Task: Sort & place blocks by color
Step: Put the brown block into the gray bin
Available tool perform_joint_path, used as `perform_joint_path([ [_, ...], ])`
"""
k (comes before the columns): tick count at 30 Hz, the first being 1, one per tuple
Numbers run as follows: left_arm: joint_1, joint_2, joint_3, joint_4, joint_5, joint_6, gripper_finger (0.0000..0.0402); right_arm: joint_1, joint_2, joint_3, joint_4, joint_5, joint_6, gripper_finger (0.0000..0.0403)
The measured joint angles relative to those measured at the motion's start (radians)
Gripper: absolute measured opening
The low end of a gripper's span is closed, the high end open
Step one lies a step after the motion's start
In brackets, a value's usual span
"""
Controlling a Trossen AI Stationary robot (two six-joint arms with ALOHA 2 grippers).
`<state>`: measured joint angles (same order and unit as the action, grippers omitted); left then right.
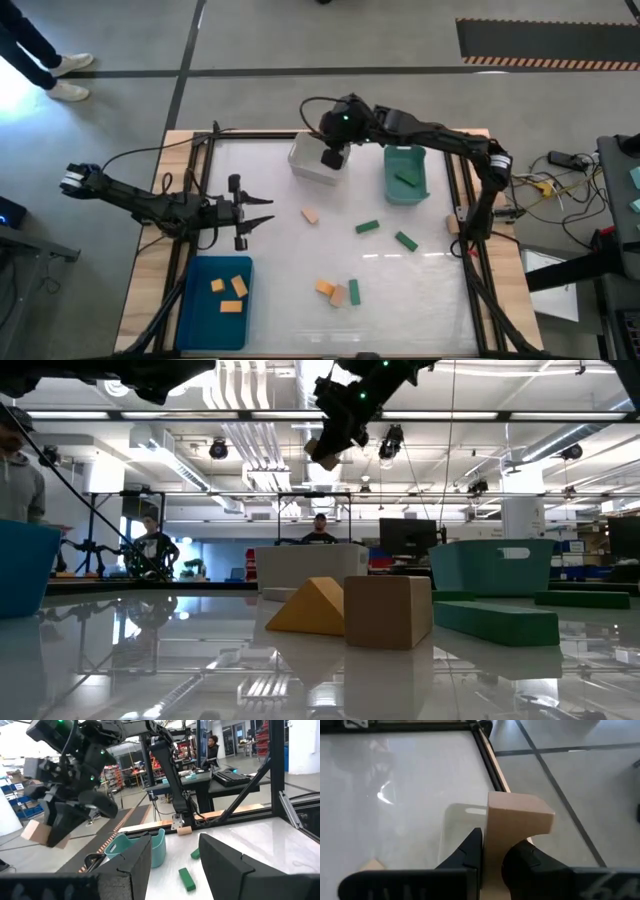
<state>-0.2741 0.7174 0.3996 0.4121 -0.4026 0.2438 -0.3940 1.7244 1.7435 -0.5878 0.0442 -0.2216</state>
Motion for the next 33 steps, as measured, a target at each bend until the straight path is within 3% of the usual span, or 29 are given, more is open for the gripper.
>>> perform_joint_path([
  [4, 0.000, 0.000, 0.000, -0.001, 0.000, -0.001, 0.0148, -0.012, 0.078, 0.078, -0.047, -0.009, -0.066, 0.0039],
  [9, 0.000, 0.002, 0.000, -0.001, 0.000, -0.028, 0.0148, -0.051, 0.204, 0.217, -0.202, -0.108, -0.143, 0.0039],
  [16, 0.000, 0.002, 0.000, -0.001, 0.000, -0.029, 0.0148, -0.121, 0.363, 0.355, -0.337, -0.105, -0.157, 0.0041],
  [30, 0.000, 0.001, 0.000, -0.004, 0.000, -0.076, 0.0148, -0.157, 0.451, 0.385, -0.342, -0.139, -0.179, 0.0042],
  [33, 0.000, 0.001, 0.000, -0.003, 0.000, -0.073, 0.0148, -0.153, 0.453, 0.382, -0.329, -0.202, -0.143, 0.0042],
])
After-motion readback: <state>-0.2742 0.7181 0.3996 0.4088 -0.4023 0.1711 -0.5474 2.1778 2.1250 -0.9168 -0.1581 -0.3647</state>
